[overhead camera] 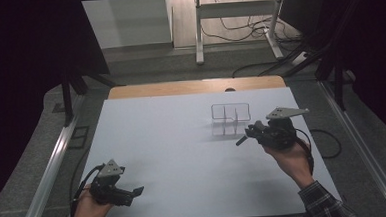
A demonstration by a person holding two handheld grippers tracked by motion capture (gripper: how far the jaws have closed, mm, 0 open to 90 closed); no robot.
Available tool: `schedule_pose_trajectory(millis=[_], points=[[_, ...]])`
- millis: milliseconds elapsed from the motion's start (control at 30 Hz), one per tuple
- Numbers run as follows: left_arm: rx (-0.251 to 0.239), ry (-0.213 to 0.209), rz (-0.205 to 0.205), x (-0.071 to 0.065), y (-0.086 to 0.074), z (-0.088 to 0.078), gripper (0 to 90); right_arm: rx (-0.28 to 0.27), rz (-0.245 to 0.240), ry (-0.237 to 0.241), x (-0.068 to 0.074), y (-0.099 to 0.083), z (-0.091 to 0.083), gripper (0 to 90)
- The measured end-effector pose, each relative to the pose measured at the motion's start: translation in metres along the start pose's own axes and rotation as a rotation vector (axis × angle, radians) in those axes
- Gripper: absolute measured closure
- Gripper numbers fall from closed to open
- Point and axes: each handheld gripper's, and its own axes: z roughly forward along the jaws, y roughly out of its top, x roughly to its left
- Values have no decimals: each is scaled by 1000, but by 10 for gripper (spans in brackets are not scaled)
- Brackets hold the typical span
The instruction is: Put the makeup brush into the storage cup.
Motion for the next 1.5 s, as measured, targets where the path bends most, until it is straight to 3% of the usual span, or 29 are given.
schedule_pose_trajectory(millis=[833, 1500], points=[[-12, 36, -49, 12, -20, -13, 18, -50, 49, -24, -22, 10, -9, 764], [-24, 56, -80, 19, -32, -21, 19, -71, 51, -40, -31, 20, -10, 765]])
